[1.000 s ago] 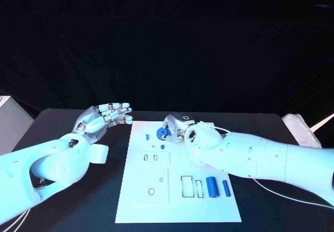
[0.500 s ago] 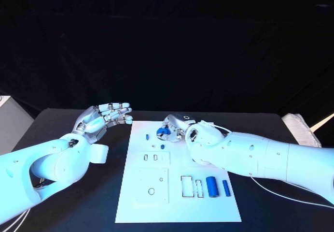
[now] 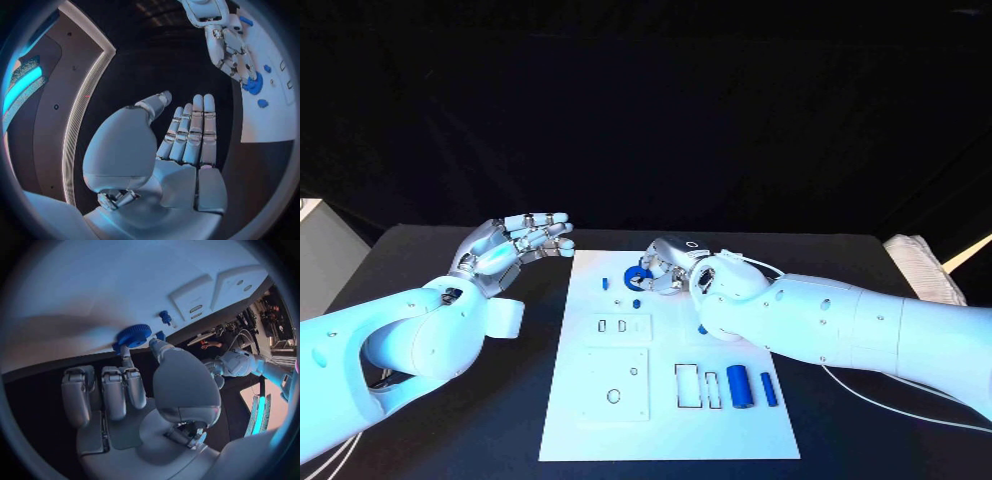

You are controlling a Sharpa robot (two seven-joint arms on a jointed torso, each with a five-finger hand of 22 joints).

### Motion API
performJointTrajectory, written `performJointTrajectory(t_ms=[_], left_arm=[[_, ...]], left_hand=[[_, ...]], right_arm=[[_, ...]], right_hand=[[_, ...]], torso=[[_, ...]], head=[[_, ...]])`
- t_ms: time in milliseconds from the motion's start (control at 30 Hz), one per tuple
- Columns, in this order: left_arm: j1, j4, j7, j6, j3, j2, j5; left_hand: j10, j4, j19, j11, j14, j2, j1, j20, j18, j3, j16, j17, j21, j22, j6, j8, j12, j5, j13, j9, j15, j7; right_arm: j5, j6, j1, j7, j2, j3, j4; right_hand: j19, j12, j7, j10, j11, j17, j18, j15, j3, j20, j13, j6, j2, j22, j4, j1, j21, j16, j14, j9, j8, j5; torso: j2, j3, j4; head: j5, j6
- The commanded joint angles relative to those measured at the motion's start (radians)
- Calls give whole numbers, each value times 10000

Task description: Assemble the parts on the task board

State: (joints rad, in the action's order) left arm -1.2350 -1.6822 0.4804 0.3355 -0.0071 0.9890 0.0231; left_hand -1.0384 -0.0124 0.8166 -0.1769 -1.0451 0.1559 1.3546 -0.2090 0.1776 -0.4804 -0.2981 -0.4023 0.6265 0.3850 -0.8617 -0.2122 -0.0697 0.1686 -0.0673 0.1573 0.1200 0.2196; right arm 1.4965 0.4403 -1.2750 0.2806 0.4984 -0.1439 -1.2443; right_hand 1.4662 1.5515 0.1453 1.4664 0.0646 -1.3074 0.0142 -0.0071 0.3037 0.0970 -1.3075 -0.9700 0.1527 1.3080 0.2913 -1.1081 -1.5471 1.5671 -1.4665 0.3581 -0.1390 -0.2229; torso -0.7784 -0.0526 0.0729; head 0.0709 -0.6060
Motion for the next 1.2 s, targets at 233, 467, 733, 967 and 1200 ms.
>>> performJointTrajectory(t_ms=[233, 467, 733, 967, 1200], left_arm=[[-13, -23, 69, -150, 8, 9, 7], [-12, -12, 74, -155, 8, 16, 7], [-11, 67, 91, -181, 8, -10, 7], [-10, 153, 90, -212, 7, -69, 9], [-8, 199, 73, -265, 6, -147, 14]], left_hand=[[62, -6, -89, -1, 63, -65, -27, -1, -7, -61, -21, -8, 50, 8, 51, 2, -46, 13, -6, 9, -34, 180], [62, -6, -89, -1, 63, -65, -27, -1, -7, -61, -21, -8, 50, 8, 51, 2, -46, 13, -6, 9, -34, 180], [68, 11, -118, -10, 75, -59, -54, -14, -8, -63, -22, -23, 81, 28, 57, 2, -45, 5, -5, 10, -24, 189], [69, 18, -123, -12, 77, -56, -66, -16, -9, -60, -22, -26, 84, 30, 58, 2, -45, 3, -5, 10, -22, 190], [69, 18, -123, -12, 77, -56, -66, -16, -9, -60, -22, -26, 84, 30, 58, 2, -45, 3, -5, 10, -22, 190]], right_arm=[[17, -252, 64, 0, 253, -32, -264], [-37, 719, 72, -197, 835, -29, -849], [-1798, 1468, -219, -992, 2173, 35, -1919], [-2968, 758, -577, -1255, 3479, 94, -2629], [-3108, -230, -685, -1767, 4357, 100, -2820]], right_hand=[[937, 35, 2, 936, -8, -2634, -89, 11, 67, 28, -2498, 66, -68, 2460, -36, 14, -68, 37, -1043, -5, 26, -15], [958, 59, 0, 952, -10, -2634, -99, 8, 77, 27, -2518, 63, -70, 2492, -46, 6, -100, 37, -1043, -4, 28, -25], [834, -41, 37, 886, 11, -2634, -40, 14, 207, 21, -2437, 167, 45, 2303, -187, -265, 94, 37, -1043, -18, 142, -54], [785, -138, 112, 826, 74, -2606, -17, 67, 401, 65, -2368, 285, 382, 2233, -848, -1241, 177, 28, -1036, -22, 318, 640], [798, -140, 147, 828, 100, -2634, -23, 86, 646, 84, -2374, 247, 502, 2256, -1431, -2067, 162, 37, -1043, -9, 401, 620]], torso=[[1, 1, 1], [15, 7, -7], [76, 48, -144], [132, 112, -271], [138, 171, -279]], head=[[-16, -4], [-23, 22], [-46, 105], [-12, 143], [47, 93]])
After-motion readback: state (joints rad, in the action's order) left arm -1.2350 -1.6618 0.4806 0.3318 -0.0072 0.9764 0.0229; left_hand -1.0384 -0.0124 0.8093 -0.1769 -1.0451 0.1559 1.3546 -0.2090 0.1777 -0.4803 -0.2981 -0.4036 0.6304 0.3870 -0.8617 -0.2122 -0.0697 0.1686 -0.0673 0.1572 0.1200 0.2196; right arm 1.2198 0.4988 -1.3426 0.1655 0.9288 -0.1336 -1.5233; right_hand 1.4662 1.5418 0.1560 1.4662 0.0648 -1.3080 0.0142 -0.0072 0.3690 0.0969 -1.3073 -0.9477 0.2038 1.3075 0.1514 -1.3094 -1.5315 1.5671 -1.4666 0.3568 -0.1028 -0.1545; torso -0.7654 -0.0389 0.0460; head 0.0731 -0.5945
